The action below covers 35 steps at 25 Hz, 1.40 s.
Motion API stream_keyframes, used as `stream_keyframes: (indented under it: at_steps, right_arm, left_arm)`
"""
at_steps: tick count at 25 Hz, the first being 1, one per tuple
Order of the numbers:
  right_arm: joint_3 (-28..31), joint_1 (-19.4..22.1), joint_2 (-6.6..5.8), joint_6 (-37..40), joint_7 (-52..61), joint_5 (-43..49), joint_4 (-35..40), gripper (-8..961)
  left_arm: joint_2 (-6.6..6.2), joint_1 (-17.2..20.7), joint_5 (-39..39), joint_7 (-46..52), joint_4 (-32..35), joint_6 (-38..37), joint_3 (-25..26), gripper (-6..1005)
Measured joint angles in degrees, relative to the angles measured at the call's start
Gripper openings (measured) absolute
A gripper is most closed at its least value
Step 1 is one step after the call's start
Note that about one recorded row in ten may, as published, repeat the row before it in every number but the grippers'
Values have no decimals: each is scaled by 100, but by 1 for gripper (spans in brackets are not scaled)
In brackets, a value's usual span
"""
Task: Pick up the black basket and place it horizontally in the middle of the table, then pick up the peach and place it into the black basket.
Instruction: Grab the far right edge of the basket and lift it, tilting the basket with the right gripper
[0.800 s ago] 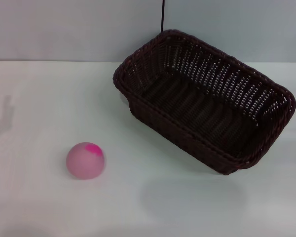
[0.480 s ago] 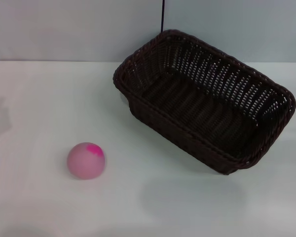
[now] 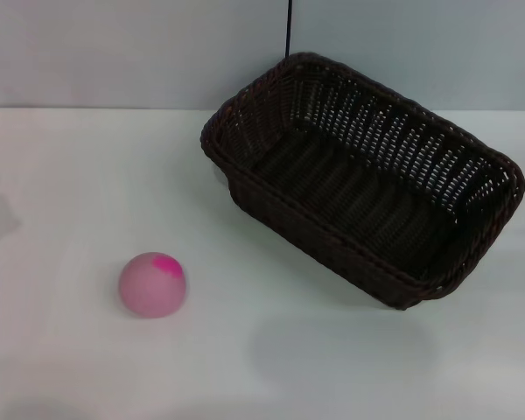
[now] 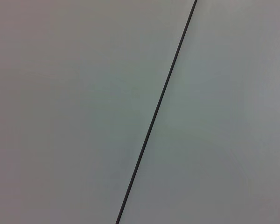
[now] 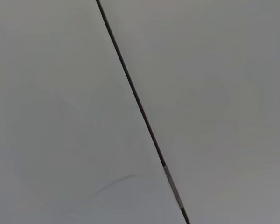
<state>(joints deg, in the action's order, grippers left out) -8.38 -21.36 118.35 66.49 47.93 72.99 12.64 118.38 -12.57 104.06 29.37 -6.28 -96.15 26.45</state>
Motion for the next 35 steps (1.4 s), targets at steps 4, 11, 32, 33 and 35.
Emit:
stream_keyframes:
  at_steps: [4, 11, 32, 33, 35]
  right_arm:
    - [-479, 140, -94, 252, 1047, 302, 547, 452]
    - [-1372, 173, -485, 1248, 4214, 2299, 2782, 457]
    - [-2117, -2105, -1177, 3624, 7242, 6953, 5120, 785]
    - [-2298, -2147, -1177, 3587, 7241, 7082, 5078, 800]
    - [-2625, -2179, -1169, 3491, 7231, 7188, 4978, 814]
  left_arm:
    - [-4, 0, 0, 5, 5, 1, -23, 14]
    - [5, 8, 1, -8, -30, -12, -42, 30]
    - [18, 105, 0, 151, -49, 33, -59, 512]
    - [18, 106, 0, 151, -48, 38, -63, 512]
    - [19, 106, 0, 151, -49, 56, -68, 512]
